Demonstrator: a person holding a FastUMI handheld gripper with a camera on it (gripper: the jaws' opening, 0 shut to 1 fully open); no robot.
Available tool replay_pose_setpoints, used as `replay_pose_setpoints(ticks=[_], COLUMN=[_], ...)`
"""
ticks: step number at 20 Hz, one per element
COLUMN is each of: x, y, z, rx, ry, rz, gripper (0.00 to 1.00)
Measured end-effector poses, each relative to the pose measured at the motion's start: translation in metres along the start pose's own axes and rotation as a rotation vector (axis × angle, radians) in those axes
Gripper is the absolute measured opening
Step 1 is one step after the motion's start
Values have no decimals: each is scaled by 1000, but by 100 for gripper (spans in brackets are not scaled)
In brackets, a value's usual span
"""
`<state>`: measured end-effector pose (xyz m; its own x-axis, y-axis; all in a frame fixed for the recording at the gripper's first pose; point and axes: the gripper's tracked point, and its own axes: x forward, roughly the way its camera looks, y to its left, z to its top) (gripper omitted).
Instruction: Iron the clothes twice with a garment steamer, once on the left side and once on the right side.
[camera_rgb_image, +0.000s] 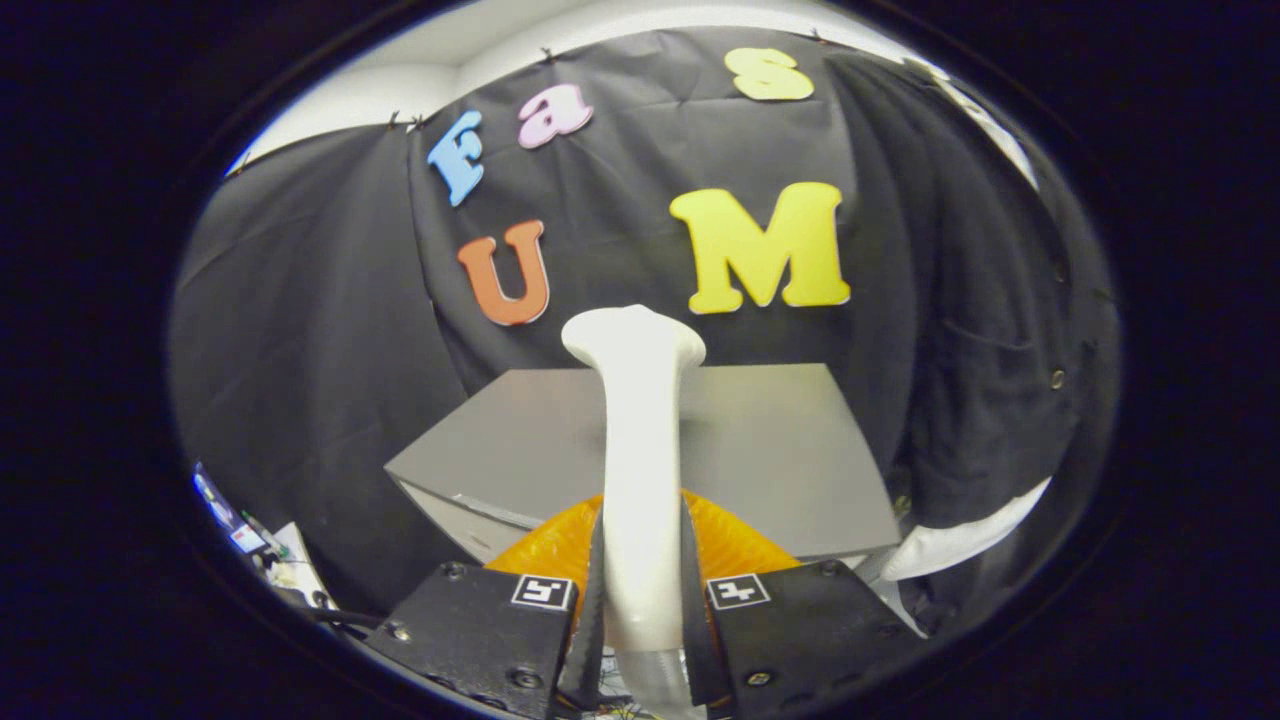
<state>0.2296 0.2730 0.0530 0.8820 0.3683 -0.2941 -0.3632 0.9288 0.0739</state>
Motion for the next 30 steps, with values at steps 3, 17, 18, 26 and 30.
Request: replay_pose_setpoints(ticks=[3,17,18,26,30], x=[-53,-198,-201,-189,-165], y=[-40,-190,-198,-221,-222], z=[10,117,125,194,212], rx=[37,162,169,133,30], ry=[-51,-332,-349,-466,-492], rz=[-40,-212,-217,-266,-344], gripper=[36,36,36,36,36])
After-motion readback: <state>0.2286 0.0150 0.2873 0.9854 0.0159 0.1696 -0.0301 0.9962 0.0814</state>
